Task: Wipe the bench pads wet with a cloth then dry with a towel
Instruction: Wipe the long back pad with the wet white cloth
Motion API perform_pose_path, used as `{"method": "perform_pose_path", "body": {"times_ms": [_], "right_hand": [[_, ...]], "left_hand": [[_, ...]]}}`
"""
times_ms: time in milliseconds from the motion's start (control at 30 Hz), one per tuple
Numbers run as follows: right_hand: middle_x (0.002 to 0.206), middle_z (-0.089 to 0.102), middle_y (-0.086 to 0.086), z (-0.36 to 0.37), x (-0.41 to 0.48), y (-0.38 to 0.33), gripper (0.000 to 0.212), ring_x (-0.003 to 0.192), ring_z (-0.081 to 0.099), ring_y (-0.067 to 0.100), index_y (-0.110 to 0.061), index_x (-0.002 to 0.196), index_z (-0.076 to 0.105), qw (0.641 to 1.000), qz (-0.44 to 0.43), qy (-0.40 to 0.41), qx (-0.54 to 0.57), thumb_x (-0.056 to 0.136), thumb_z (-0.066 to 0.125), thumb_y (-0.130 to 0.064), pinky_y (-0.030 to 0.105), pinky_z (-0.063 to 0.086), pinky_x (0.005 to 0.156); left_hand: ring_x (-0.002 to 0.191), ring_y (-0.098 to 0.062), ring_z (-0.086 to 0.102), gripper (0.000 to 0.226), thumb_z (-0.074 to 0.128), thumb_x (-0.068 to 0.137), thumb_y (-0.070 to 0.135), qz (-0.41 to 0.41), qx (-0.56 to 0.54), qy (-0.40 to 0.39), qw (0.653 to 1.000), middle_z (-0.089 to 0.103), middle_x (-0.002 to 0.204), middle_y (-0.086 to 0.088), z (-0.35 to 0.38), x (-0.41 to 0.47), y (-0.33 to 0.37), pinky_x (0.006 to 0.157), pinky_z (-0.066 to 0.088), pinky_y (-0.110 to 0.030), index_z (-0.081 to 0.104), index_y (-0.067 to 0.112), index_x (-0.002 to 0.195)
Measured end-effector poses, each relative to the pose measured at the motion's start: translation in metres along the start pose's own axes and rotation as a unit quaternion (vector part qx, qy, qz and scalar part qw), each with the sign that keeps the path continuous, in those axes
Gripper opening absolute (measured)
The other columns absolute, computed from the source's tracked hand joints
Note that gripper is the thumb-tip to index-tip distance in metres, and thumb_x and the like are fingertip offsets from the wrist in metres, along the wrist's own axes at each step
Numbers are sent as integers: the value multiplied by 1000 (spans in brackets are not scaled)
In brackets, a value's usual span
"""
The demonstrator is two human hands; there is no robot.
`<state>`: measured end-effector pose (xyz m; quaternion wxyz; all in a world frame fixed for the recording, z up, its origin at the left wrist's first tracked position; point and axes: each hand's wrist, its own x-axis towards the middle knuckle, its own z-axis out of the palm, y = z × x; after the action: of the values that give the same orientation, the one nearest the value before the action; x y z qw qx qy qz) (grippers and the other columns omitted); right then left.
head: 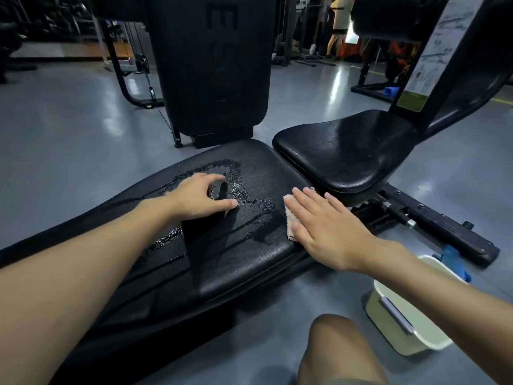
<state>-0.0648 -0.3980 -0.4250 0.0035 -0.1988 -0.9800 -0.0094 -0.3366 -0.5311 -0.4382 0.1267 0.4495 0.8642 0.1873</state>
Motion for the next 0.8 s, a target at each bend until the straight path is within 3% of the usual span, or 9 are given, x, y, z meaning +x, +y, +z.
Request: {"method": "perform_pose_path", "body": {"times_ms": [100, 200, 400, 600, 800], "right_hand": [[168, -2, -6, 0, 3, -2, 79, 153, -7, 12, -26, 160, 5, 1000, 2, -4, -11, 88, -5, -54, 36, -6, 122], [168, -2, -4, -2, 18, -5, 95, 154, -6, 13, -23, 160, 6, 1000, -3, -13, -26, 75, -14, -59, 36, -6, 122], [169, 1, 0, -6, 85, -9, 63, 154, -3, 15, -21, 160, 10, 999, -6, -27, -20, 103, 17, -48, 39, -2, 124], [168, -2, 3, -8, 185, -10, 67, 154, -4, 18, -20, 160, 8, 999, -4, -47, -12, 102, 20, -50, 43, -2, 124], [168, 7, 7, -12, 270, -21, 68, 154, 4, 23, -18, 159, 18, 999, 4, -47, -7, 99, 21, -51, 46, 4, 124]], "left_hand": [[150, -29, 17, 129, 49, 40, 97, -27, 25, -36, 999, 26, 161, -8, -16, -13, -4, 121, 22, -51, 29, 38, 153], [153, -35, 3, 146, 47, 25, 105, -55, 60, -93, 992, 11, 166, -9, -26, -16, -14, 122, 14, -52, 16, 45, 155], [153, -38, -6, 148, 46, 23, 107, -66, 52, -128, 988, -3, 167, -11, -14, -13, -26, 123, 9, -55, 3, 52, 154], [152, -36, -12, 142, 50, 28, 105, -64, 27, -129, 989, -7, 167, -8, -11, -13, -29, 123, 6, -54, 3, 55, 152], [152, -33, -13, 139, 50, 28, 105, -64, 26, -123, 990, -9, 167, -5, -7, -8, -36, 123, 7, -56, 2, 60, 150]]}}
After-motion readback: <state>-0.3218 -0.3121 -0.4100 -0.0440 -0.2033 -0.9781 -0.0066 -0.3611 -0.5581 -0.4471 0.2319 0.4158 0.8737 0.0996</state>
